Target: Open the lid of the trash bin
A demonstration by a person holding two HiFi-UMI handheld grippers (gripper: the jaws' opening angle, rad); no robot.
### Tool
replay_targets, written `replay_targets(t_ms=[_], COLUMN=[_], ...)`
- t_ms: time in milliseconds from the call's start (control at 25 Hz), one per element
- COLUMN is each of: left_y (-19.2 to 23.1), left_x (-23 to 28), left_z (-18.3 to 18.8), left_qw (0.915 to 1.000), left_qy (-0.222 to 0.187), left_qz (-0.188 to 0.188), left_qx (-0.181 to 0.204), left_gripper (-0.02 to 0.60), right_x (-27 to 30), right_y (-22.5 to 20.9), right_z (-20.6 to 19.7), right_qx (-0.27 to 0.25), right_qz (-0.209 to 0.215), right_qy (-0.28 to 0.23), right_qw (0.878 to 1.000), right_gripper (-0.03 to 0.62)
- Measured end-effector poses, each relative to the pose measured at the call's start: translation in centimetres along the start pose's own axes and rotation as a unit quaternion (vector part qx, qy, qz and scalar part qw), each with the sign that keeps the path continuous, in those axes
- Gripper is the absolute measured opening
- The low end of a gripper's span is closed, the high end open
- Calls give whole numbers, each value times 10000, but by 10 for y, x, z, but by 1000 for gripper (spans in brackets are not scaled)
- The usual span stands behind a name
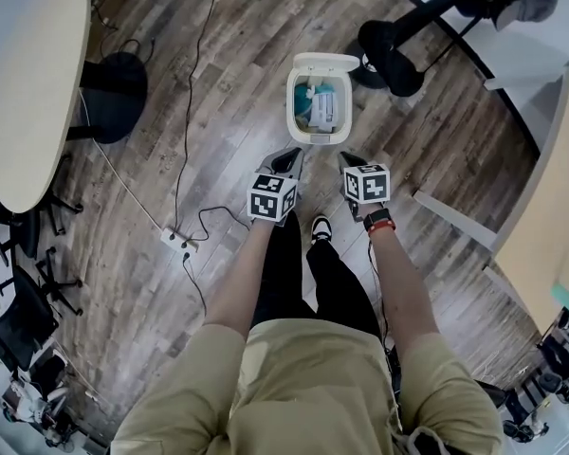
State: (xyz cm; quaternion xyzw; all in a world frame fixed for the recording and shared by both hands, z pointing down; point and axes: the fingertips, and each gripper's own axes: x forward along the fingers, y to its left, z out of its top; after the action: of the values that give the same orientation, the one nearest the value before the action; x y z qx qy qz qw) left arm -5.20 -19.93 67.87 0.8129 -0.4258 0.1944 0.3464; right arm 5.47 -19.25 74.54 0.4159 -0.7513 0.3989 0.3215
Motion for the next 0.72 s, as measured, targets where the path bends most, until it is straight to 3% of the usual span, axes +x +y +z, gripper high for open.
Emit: replay_targets(t_ms=[720], left_y=[-54], left_x=[-75], left_z=[33], left_qw=[9991], left_qy=[-356], left_qz=[222], left_qx=[-26], left_gripper=[23], right_x=[-109], right_y=[30], right_z=[34], right_qx=[-192], right_qz=[-94], right_qy=[-591], right_qw=[9980], right_gripper=[16])
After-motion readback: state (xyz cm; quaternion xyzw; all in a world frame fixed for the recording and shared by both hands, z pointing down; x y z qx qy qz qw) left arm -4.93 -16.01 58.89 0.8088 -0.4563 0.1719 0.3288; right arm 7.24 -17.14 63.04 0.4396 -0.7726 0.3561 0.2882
